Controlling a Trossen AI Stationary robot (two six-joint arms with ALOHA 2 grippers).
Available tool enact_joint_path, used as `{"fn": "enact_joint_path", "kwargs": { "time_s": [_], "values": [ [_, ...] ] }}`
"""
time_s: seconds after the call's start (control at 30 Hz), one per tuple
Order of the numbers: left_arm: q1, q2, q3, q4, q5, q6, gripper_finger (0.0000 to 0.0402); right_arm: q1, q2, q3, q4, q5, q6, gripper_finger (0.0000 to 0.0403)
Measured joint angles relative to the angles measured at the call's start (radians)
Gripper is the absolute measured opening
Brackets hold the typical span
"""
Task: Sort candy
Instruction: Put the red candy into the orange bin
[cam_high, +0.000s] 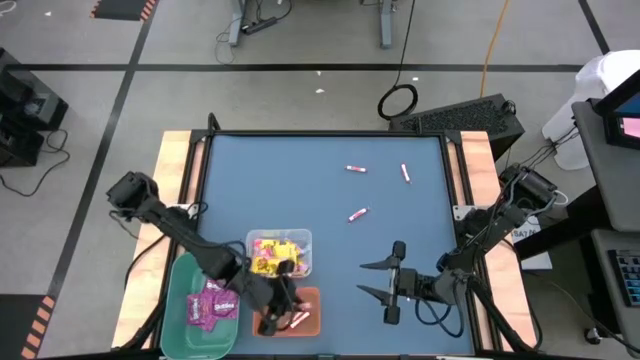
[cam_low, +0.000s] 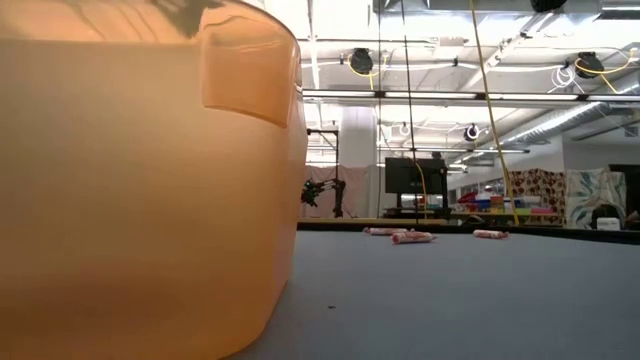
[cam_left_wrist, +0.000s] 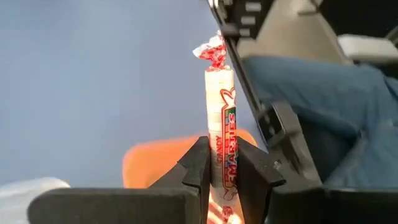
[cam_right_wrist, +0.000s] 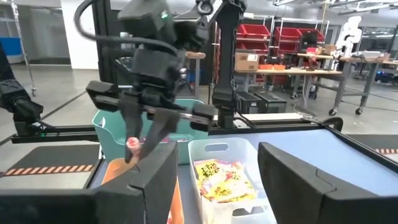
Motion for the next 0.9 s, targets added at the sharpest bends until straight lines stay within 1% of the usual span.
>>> {"fn": "enact_joint_path", "kwargs": {
  "time_s": [0.2,0.3,0.43,0.77,0.9],
  "values": [
    [-0.071,0.0,-0.029,-0.031,-0.041,-0.01,0.0061,-0.003,0.0,0.0,-0.008,0.001,0.016,0.021],
    [-0.084,0.001,-0.053,-0.032,-0.066,-0.01,0.0061,-0.003,0.0,0.0,-0.008,0.001,0.016,0.021],
    [-0.086,0.007,-0.064,-0.034,-0.076,-0.019,0.0061,-0.003,0.0,0.0,-0.008,0.001,0.016,0.021],
    [-0.085,0.128,-0.067,-0.025,-0.08,-0.037,0.0061,-0.003,0.0,0.0,-0.022,-0.001,0.029,0.021],
    [-0.084,0.16,-0.067,-0.03,-0.063,-0.094,0.0065,-0.003,0.0,0.0,-0.023,-0.002,0.032,0.021]
  ]
}}
